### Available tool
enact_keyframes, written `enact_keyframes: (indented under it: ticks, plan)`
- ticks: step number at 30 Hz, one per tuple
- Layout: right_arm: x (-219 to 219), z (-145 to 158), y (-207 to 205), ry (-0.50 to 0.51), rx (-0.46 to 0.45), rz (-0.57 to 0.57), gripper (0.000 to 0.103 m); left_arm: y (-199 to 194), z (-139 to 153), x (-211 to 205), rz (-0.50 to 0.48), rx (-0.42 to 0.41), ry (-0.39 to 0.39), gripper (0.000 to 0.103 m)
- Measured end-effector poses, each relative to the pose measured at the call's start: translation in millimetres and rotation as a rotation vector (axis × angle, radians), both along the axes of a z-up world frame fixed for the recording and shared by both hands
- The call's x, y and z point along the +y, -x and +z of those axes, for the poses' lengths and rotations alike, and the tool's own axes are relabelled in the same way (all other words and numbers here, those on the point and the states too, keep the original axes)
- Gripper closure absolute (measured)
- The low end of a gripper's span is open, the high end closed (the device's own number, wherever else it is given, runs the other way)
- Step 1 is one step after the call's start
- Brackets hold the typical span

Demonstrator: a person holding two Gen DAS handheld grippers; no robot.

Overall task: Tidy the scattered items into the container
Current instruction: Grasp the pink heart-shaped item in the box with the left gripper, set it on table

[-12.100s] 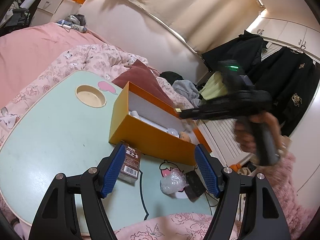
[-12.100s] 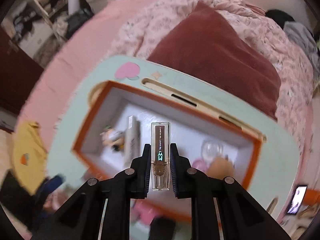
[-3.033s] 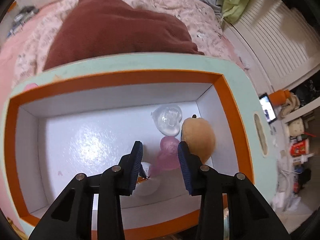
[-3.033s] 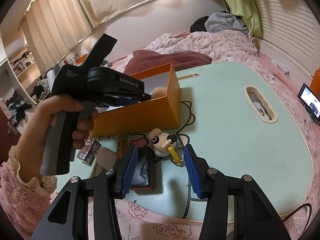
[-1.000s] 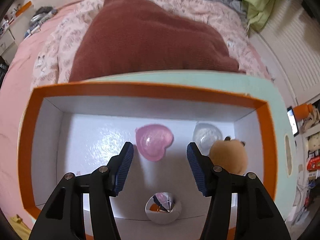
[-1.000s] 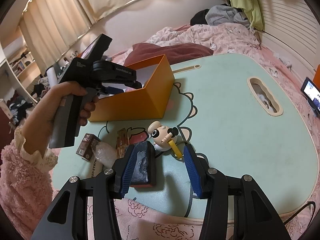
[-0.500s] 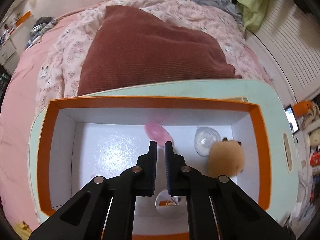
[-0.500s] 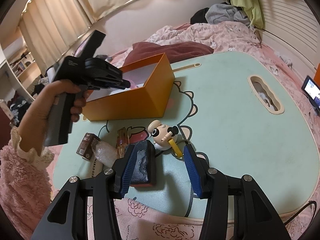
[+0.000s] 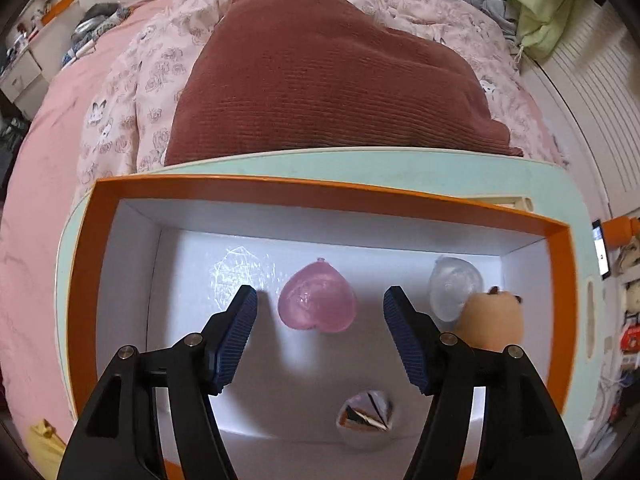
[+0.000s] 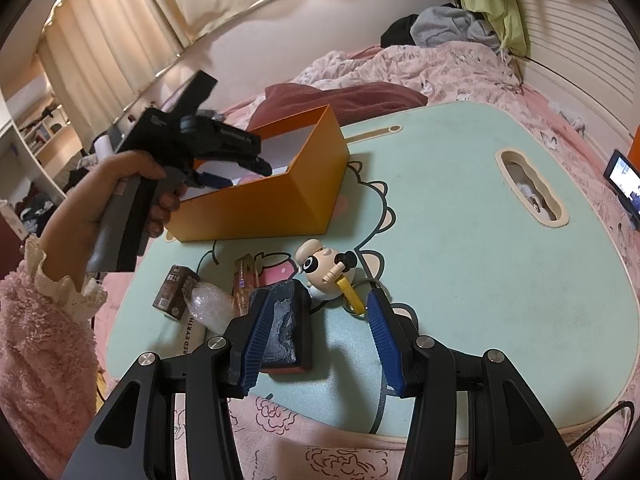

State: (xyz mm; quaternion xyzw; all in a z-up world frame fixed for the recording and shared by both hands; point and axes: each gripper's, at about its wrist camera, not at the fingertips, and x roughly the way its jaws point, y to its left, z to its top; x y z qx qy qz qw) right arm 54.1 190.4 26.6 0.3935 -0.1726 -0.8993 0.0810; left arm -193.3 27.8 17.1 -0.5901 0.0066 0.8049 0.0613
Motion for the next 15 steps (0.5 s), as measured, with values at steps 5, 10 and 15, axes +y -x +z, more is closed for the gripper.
enact_keyframes:
  ticks: [5, 10, 15]
  plan:
    - [1, 0, 0, 0.005, -0.003, -0.002, 0.055, -3, 1, 4, -0.031, 0.030, 0.046, 0.063]
    - [2, -1, -1, 0.006, -0.005, -0.002, 0.055, -7, 10, -3, -0.025, 0.046, 0.019, 0.063]
    - [3, -1, -1, 0.009, -0.004, -0.006, 0.055, -36, 51, -9, -0.074, 0.123, -0.093, 0.063]
